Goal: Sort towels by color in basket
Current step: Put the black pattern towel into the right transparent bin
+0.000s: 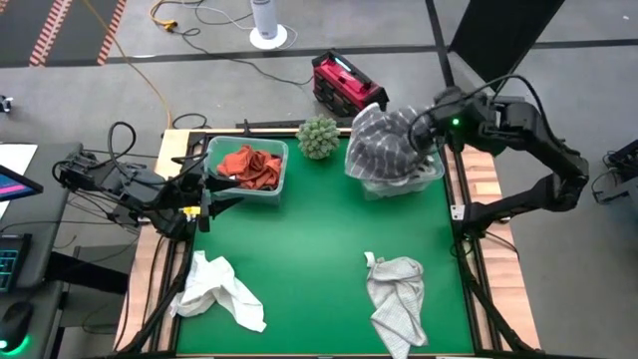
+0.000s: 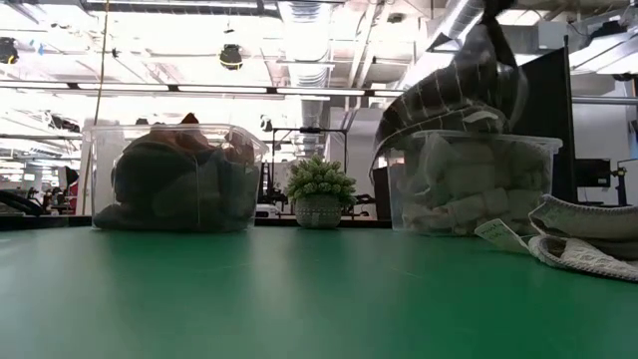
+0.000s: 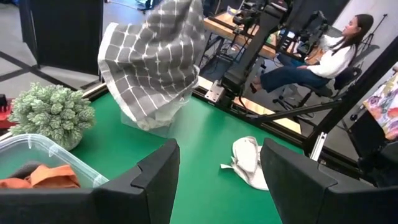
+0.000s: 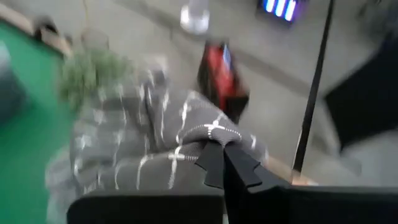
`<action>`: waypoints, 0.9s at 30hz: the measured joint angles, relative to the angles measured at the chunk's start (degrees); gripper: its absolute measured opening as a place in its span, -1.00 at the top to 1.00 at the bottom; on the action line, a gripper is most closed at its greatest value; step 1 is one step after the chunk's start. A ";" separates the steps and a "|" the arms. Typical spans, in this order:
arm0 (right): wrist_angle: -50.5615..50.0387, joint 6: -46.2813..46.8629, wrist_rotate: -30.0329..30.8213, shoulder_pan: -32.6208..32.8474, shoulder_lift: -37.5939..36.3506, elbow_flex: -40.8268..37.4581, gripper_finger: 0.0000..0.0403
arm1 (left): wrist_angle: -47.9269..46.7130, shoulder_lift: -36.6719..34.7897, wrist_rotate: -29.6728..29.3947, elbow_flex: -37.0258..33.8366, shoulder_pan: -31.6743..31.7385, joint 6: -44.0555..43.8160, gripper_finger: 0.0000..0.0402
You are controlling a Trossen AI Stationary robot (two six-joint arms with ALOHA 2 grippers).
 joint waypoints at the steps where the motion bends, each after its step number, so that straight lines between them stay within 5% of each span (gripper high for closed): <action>1: -2.67 2.04 -2.43 -1.03 0.31 -0.18 0.93 | 0.01 0.01 0.01 0.00 0.01 -0.01 -0.06; 10: -5.01 6.91 -17.12 -8.47 3.20 -12.20 0.93 | 1.08 2.04 -2.58 0.00 0.02 -0.35 -0.06; 17: 11.91 4.64 -27.97 -12.25 6.26 -26.75 0.90 | 1.44 4.30 -2.67 0.00 0.02 -0.72 -0.06; 22: 25.07 4.49 -28.62 -12.32 10.97 -33.10 0.83 | 1.45 4.50 -2.66 0.00 0.02 -3.95 -0.06; 27: 28.06 4.76 -28.62 -12.20 17.91 -34.85 0.81 | 1.56 3.87 -2.63 0.00 0.02 -4.22 -0.06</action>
